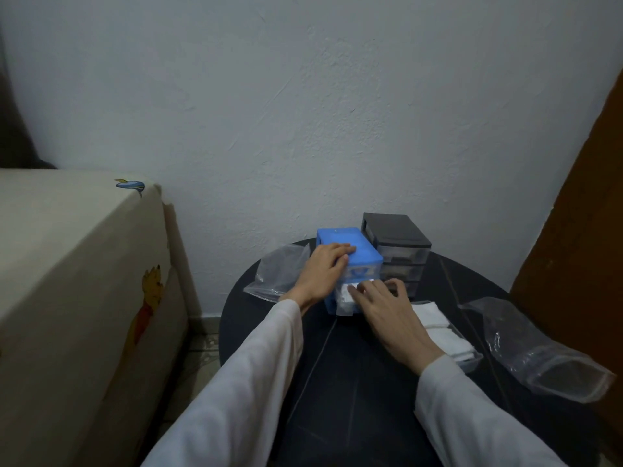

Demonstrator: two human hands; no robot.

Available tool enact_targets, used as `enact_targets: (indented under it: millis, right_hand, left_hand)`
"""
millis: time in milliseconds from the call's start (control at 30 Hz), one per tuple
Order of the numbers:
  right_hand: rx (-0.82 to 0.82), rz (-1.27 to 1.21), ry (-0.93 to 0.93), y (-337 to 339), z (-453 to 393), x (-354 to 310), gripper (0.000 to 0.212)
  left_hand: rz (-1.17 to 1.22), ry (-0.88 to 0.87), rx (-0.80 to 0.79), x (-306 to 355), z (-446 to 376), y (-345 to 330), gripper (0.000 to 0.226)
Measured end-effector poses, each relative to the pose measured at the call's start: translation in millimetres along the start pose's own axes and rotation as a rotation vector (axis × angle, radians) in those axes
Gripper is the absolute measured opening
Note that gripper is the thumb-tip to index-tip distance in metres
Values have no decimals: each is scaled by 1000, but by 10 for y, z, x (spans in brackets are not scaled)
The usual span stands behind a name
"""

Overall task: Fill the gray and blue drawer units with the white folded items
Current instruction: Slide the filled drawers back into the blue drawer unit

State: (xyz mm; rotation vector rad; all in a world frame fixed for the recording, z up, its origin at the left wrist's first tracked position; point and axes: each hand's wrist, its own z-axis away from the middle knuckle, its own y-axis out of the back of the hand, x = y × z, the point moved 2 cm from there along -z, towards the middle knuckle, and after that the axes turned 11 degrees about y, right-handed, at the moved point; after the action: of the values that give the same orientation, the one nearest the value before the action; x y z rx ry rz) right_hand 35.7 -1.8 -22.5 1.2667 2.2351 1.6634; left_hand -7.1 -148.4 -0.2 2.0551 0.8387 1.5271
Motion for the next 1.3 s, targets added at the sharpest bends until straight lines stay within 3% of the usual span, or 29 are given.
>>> enact_targets:
  millis: [267, 533, 700, 933, 1033, 1133, 1300]
  right_hand:
    - [130, -138, -110, -48, -131, 57, 29]
    - [154, -175, -146, -36, -145, 60, 31]
    - [257, -203, -232, -64, -195, 138, 30]
    - [204, -181, -299, -76, -215, 167, 34]
    - [79, -200, -441, -12, -75, 211, 25]
    - [-218, -211, -610, 26, 185, 273, 47]
    - [-431, -388, -735, 16, 653, 317, 72]
  left_hand:
    - [11, -8, 1, 7, 9, 1, 34]
    - [15, -9, 8, 19, 27, 6, 34]
    - [5, -1, -1, 16, 14, -1, 33]
    - [8, -3, 20, 16, 17, -6, 33]
    - [12, -2, 32, 7, 20, -5, 34]
    - [9, -1, 32, -17, 29, -24, 34]
    - [26, -2, 39, -38, 14, -40, 34]
